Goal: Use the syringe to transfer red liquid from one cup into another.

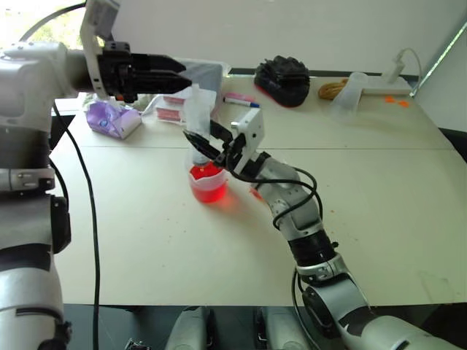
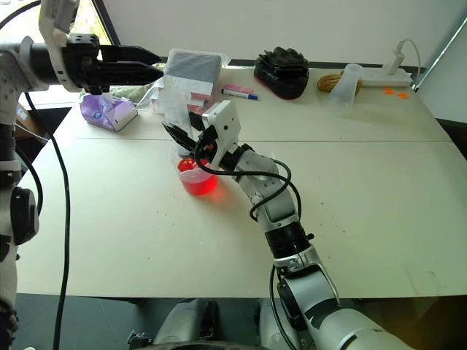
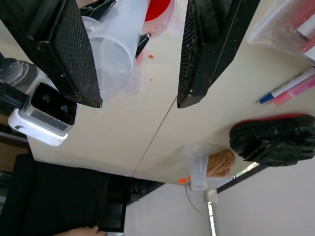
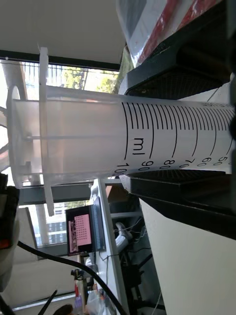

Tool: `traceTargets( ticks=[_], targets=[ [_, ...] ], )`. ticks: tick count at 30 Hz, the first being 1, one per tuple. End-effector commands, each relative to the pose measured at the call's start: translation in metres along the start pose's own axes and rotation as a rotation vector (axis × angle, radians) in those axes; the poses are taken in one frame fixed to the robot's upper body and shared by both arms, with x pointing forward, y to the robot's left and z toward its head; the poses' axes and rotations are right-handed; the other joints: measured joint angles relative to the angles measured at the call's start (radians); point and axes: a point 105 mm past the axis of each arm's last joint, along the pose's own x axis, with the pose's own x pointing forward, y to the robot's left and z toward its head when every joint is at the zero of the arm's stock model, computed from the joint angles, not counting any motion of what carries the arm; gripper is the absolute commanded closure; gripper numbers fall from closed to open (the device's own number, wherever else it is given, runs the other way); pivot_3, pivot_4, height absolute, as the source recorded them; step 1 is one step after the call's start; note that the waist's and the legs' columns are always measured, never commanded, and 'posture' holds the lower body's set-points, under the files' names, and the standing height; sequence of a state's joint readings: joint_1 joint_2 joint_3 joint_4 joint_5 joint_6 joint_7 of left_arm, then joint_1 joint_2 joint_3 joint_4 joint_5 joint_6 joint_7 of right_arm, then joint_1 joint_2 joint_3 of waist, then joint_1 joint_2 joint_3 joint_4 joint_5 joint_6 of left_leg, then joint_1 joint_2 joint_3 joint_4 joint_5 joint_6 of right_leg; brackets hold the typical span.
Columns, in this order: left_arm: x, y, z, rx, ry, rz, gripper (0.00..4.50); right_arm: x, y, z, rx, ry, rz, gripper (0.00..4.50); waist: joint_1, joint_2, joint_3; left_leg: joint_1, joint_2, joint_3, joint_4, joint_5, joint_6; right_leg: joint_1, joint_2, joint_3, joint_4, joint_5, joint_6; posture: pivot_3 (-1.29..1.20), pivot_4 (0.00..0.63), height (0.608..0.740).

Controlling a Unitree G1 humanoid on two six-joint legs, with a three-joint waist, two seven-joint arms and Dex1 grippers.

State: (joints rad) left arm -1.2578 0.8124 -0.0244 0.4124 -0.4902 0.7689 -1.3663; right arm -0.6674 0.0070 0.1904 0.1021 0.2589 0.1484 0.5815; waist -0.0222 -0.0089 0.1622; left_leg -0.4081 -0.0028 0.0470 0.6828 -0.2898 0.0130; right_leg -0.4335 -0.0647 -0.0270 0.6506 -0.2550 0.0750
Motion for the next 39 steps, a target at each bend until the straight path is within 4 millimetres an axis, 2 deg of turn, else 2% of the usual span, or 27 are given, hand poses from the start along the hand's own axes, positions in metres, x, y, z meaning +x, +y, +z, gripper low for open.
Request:
traceTargets(
  ticks=[1, 10, 20, 39],
  targets=[
    [-0.001, -0.006, 0.005, 0.049, -0.013, -0.015, 1.98, 0.0, 0.002, 0.01, -0.032, -0.033, 0.005, 3.15, 0.0, 0.0, 0.0, 0.0, 0.0, 0.0, 0.0, 0.0, 0.0, 0.0, 0.0, 0.0, 0.0, 0.0, 0.0, 0.0, 0.15, 0.74],
    [-0.002, -0.012, -0.02, 0.003, 0.033, -0.029, 1.98, -0.003, 0.0, 0.003, -0.036, -0.015, -0.014, 3.15, 0.003, 0.0, 0.0, 0.0, 0.0, 0.0, 0.0, 0.0, 0.0, 0.0, 0.0, 0.0, 0.0, 0.0, 0.0, 0.0, 0.15, 0.74],
    [-0.001, -0.004, -0.028, -0.018, 0.03, 0.005, 1.98, -0.004, 0.001, 0.002, -0.042, -0.008, -0.01, 3.15, 0.003, 0.0, 0.0, 0.0, 0.0, 0.0, 0.0, 0.0, 0.0, 0.0, 0.0, 0.0, 0.0, 0.0, 0.0, 0.0, 0.15, 0.74],
    [0.029, 0.004, -0.042, -0.058, 0.013, -0.05, 1.98, -0.005, 0.004, 0.001, -0.069, 0.015, 0.021, 3.15, 0.004, 0.0, 0.0, 0.0, 0.0, 0.0, 0.001, 0.0, 0.0, 0.0, 0.0, 0.0, 0.0, 0.0, 0.0, 0.0, 0.15, 0.74]
  ],
)
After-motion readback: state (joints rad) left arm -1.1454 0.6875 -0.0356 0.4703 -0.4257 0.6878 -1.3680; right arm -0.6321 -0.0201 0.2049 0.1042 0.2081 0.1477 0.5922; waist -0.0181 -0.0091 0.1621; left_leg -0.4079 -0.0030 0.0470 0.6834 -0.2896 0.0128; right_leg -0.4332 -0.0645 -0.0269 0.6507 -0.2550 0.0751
